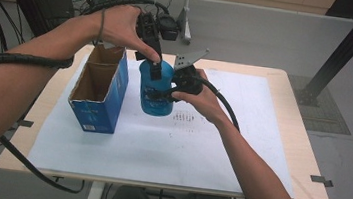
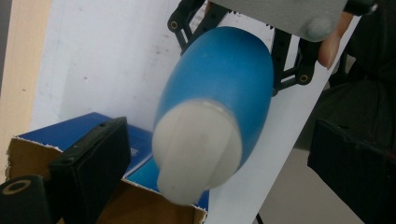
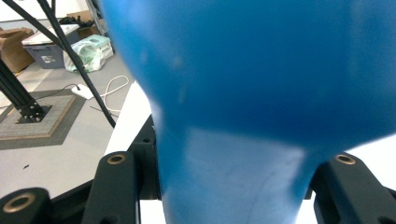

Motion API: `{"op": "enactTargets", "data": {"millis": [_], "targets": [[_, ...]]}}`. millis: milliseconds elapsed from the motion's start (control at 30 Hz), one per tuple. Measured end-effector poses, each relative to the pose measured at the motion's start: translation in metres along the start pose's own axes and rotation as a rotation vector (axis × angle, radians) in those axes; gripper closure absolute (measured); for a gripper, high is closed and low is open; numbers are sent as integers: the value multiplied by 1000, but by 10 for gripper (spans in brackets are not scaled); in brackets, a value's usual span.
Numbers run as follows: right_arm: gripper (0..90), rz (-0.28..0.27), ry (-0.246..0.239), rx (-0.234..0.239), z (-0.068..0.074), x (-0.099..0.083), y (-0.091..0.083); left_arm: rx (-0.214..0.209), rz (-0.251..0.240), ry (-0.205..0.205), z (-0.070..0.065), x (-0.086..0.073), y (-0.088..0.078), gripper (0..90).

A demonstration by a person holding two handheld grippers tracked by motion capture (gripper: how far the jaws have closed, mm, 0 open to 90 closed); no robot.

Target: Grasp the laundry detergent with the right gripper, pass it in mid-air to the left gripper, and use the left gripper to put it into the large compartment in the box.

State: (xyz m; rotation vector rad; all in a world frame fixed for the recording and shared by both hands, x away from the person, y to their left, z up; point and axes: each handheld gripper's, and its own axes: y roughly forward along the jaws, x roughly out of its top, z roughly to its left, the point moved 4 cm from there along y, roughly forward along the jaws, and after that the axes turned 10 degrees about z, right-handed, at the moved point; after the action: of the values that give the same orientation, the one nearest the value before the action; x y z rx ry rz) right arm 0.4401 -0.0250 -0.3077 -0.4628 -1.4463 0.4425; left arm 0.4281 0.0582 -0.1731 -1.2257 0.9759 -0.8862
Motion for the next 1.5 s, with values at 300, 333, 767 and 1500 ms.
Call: {"op": "enactTargets", "data": {"millis": [300,333,767,1500], "targets": [[455,-11,-26,18,5,2,-3,-7,25,24,-3,5,6,63],[455,-11,-26,18,5,2,-3,-7,25,24,-3,5,6,63],[455,-16,-23,16,6,-1,-10,-14,34,31,-5,12,8,58],[456,-21,-22,7,5,-2,-16,-7,48,39,-7,18,6,57]]}}
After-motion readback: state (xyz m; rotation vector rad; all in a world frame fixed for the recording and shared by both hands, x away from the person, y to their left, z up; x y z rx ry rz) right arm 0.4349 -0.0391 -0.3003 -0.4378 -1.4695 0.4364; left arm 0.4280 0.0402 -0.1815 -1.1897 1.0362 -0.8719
